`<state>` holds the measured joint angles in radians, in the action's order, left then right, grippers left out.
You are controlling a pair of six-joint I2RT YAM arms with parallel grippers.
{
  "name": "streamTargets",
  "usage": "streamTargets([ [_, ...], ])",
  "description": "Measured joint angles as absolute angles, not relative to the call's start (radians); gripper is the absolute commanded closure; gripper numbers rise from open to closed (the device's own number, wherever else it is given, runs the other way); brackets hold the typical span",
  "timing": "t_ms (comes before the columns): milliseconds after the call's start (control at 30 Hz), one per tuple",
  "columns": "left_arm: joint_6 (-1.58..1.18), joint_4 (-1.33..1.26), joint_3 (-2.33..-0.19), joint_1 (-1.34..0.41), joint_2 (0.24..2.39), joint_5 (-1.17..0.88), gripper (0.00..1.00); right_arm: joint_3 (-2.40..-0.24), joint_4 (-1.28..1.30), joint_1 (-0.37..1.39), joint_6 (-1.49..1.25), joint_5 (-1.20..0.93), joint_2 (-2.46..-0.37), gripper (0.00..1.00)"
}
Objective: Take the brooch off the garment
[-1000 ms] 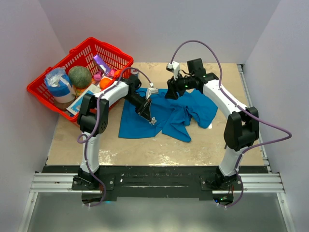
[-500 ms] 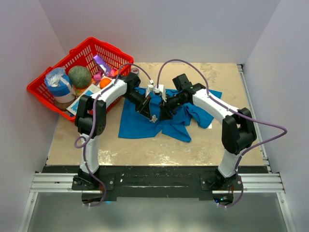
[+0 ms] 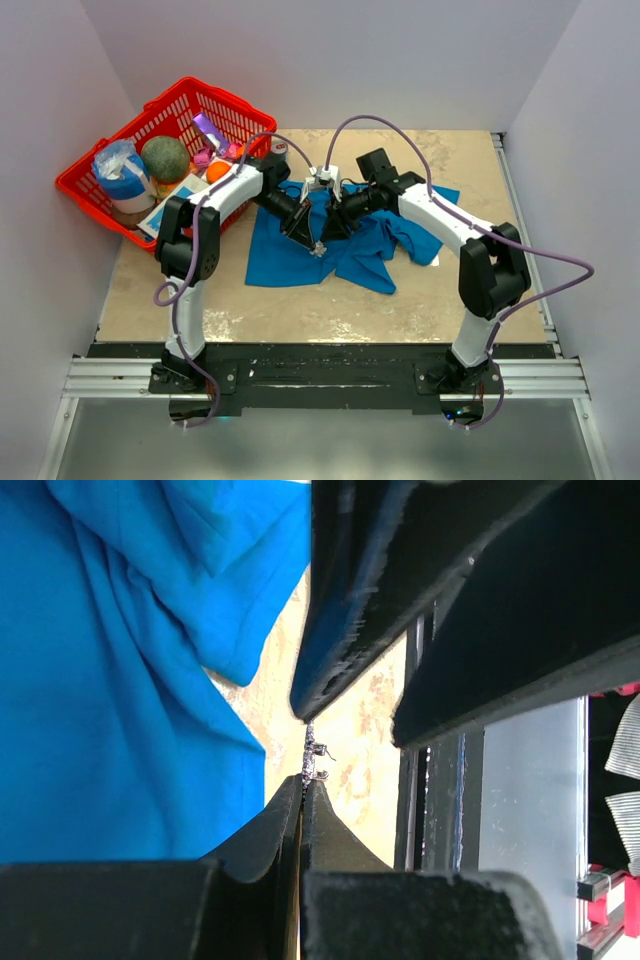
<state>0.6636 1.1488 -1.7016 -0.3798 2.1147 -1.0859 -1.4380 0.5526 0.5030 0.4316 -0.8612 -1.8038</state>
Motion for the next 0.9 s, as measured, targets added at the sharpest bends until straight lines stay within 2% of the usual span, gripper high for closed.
streamTargets([
  [467, 0.693, 1.199, -1.702, -0.38, 2.115, -1.142, 1.0, -1.438, 0.572, 0.519, 0.451, -0.902, -1.816, 0.57],
  [633, 0.701, 1.205, -1.702, -0.381, 2.118, -1.143, 1.0, -1.438, 0.604, 0.532, 0.497, -0.907, -1.832, 0.63],
  [900, 0.701, 1.221, -1.711, -0.382, 2.136, -1.151, 1.0, -1.44, 0.638, 0.549, 0.548, -0.887, -1.842, 0.66],
])
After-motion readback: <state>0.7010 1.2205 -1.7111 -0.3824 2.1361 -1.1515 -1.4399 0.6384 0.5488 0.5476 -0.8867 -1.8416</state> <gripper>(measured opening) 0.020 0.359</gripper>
